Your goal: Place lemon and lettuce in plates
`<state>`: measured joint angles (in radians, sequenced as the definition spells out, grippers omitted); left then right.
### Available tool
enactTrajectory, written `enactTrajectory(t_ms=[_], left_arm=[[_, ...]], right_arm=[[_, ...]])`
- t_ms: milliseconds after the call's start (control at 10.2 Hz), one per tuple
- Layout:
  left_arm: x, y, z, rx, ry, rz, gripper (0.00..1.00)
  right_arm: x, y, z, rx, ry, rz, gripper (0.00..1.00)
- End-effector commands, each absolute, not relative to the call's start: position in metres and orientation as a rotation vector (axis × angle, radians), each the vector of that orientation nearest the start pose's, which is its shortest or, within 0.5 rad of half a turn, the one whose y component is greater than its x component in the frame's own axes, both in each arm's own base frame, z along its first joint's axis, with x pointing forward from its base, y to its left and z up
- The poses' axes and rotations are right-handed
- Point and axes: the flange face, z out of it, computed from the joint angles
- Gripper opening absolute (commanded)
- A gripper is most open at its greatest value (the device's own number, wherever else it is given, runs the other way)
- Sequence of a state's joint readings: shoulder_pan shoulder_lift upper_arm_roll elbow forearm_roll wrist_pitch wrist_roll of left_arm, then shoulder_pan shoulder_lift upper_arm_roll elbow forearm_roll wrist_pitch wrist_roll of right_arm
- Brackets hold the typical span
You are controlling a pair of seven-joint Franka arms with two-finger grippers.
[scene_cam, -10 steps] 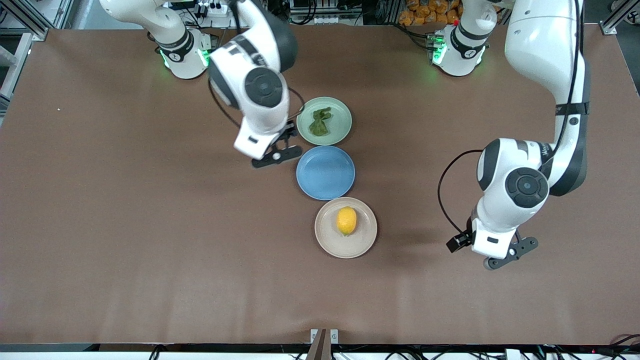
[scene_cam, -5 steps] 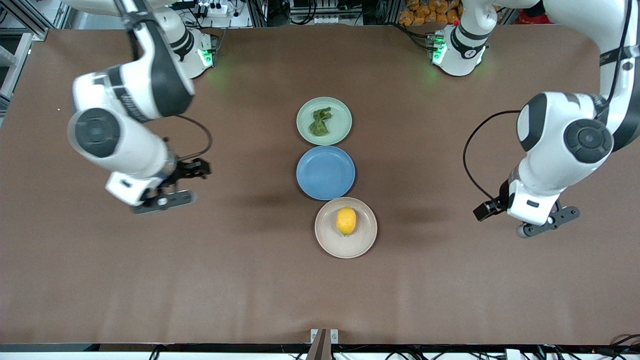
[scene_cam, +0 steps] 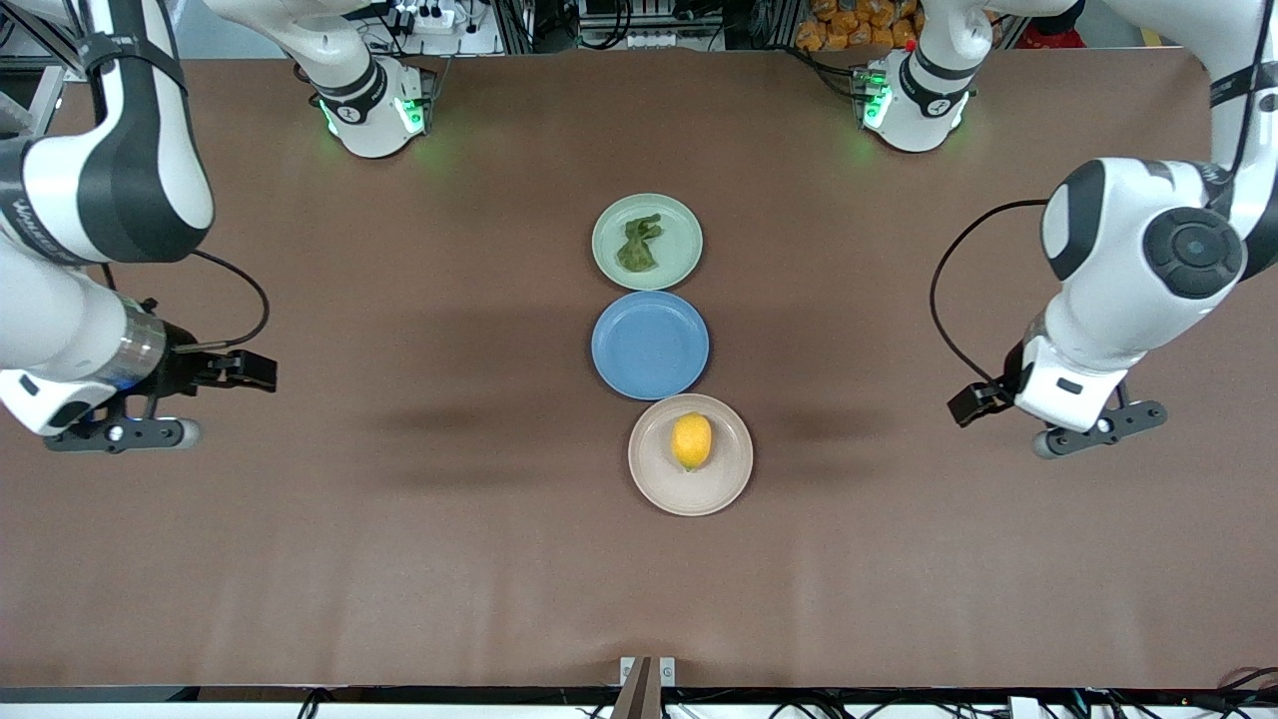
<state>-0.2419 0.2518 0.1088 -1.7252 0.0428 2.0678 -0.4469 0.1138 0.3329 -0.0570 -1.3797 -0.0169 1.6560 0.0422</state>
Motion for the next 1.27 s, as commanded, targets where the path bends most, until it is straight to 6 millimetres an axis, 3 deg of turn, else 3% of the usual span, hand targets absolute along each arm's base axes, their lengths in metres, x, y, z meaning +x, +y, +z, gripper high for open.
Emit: enactTrajectory(t_ms=[0, 196, 293, 489, 783, 978, 1174], left_arm=[[0.594, -0.052, 0.463, -3.066, -0.427, -0.149, 1.00], [0.565, -0.040, 0.473, -3.080, -0.451, -0.149, 1.00], [0.557, -0.054, 0.482, -3.091, -0.414, -0.163, 1.00], [0.550, -0.052, 0.499, -3.104, -0.393, -0.204, 1.00], [0.558, -0.071, 0.539, -3.107, -0.299, -0.315, 1.00], [0.551, -0.076, 0.577, -3.100, -0.100, -0.199, 1.00], [0.560, -0.092, 0.603, -3.098, -0.027, -0.075, 1.00]], right_arm=[[0.628, 0.022, 0.583, -3.184, 0.015, -0.001, 1.00], [0.609, 0.016, 0.614, -3.181, 0.028, -0.027, 1.00], [0.598, 0.014, 0.628, -3.179, 0.034, -0.032, 1.00], [0.578, 0.021, 0.646, -3.176, 0.034, -0.018, 1.00], [0.577, 0.022, 0.644, -3.167, 0.032, -0.109, 1.00], [0.576, 0.012, 0.642, -3.158, 0.050, -0.159, 1.00], [0.575, 0.012, 0.643, -3.159, 0.043, -0.147, 1.00]])
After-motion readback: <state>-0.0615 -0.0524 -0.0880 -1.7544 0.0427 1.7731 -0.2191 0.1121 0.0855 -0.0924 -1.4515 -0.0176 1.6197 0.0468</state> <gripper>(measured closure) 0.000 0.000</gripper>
